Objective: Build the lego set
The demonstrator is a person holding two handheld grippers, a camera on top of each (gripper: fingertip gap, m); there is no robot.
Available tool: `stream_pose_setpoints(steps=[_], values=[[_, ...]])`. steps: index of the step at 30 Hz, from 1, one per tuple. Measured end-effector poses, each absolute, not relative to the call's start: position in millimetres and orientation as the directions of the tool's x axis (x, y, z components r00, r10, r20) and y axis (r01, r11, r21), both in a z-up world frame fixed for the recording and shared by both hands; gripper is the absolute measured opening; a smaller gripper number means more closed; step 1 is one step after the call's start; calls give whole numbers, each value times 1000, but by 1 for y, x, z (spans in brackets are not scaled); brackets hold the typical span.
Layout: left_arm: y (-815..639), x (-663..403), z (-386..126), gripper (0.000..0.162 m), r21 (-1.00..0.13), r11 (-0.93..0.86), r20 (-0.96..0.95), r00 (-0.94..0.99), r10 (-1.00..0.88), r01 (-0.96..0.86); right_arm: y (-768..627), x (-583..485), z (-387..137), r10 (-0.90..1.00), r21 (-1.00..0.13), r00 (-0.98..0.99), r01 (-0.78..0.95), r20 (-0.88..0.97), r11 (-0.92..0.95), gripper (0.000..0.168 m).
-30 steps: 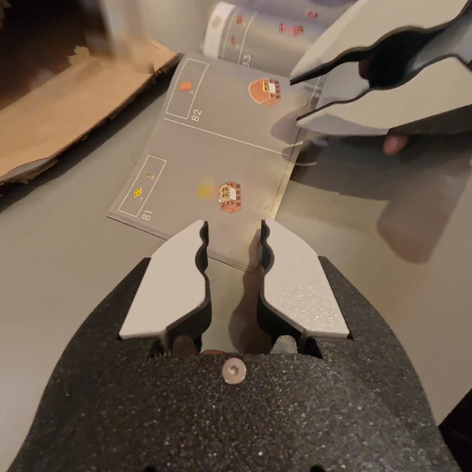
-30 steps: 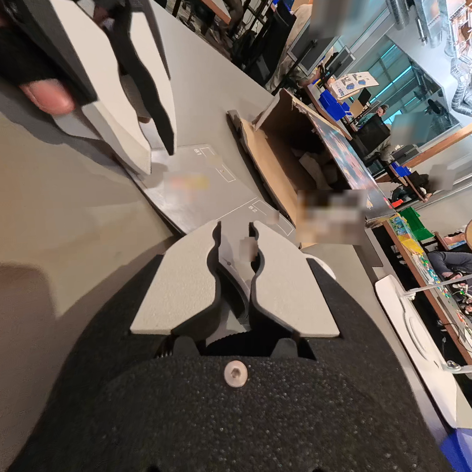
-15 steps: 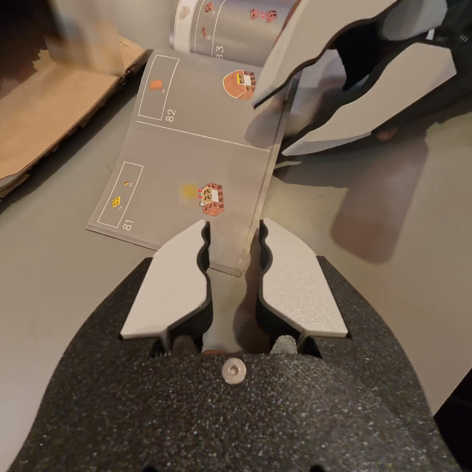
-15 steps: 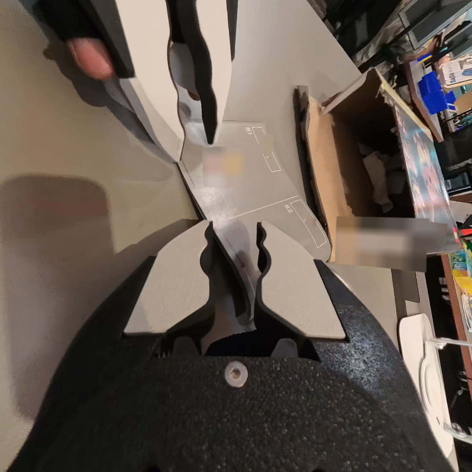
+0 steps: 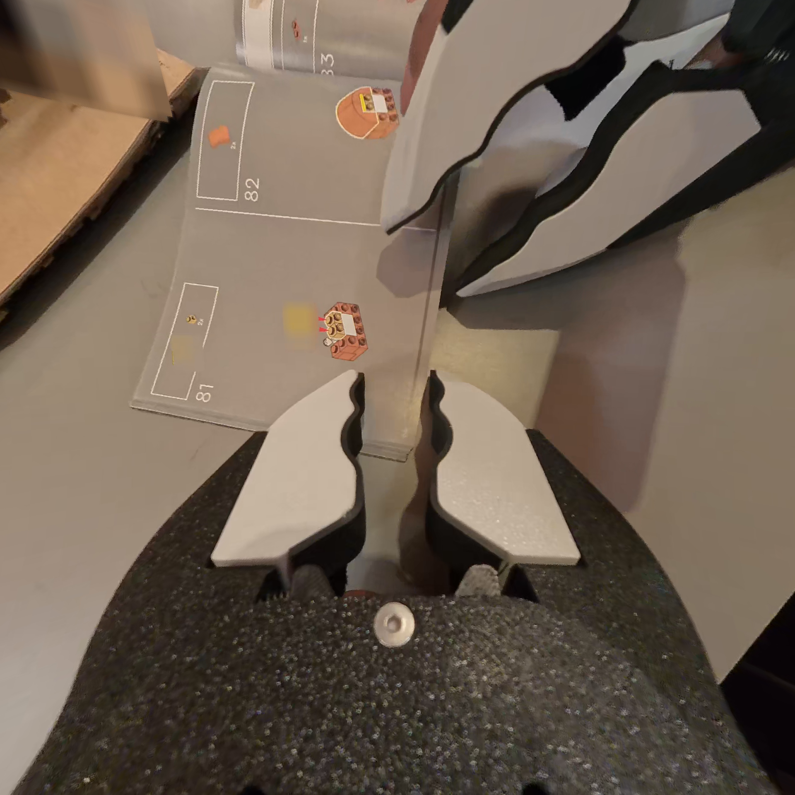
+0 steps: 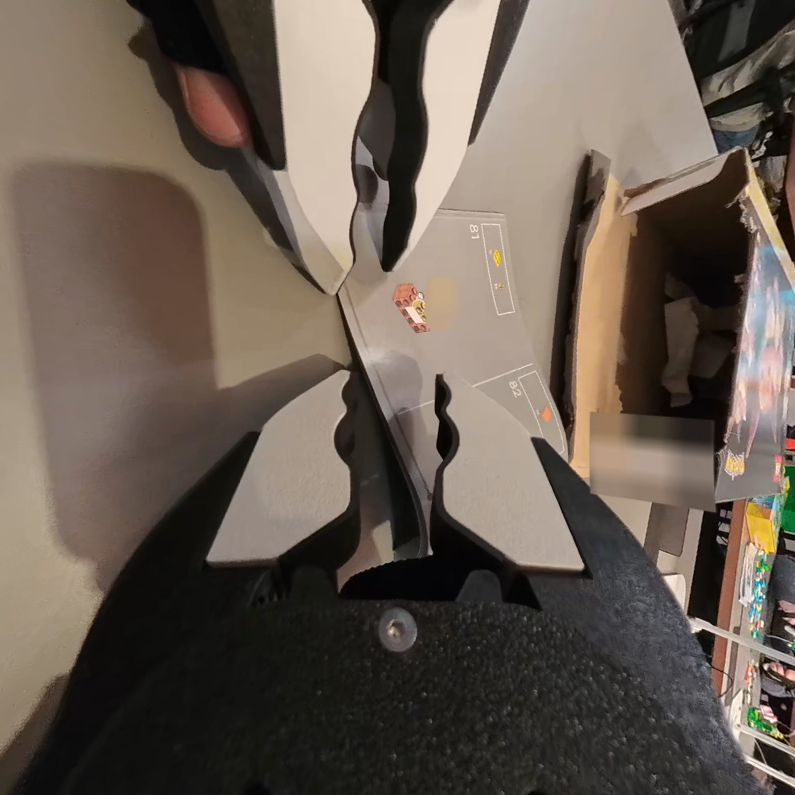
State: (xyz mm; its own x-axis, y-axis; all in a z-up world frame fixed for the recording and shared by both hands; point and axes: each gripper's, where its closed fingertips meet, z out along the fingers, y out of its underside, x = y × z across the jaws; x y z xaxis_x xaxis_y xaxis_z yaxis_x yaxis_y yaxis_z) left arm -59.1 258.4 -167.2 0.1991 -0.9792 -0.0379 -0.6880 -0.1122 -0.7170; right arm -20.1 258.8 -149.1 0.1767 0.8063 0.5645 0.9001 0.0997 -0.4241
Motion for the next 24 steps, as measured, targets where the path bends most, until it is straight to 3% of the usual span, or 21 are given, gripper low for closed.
stream_pose_setpoints(steps=[6,17,24], values=[[255,-57,-167,29,-717,-97,-38,178,-983,-690,257,-20,-156,820,-410,160,907,550,99,33],[254,-58,-167,29,-723,-102,-24,173,-985,-683,255,-25,-155,902,-555,277,830,333,-50,18],[260,-58,-154,36,-783,-135,9,205,-979,-607,261,-22,-147,884,-598,341,796,321,-90,4]])
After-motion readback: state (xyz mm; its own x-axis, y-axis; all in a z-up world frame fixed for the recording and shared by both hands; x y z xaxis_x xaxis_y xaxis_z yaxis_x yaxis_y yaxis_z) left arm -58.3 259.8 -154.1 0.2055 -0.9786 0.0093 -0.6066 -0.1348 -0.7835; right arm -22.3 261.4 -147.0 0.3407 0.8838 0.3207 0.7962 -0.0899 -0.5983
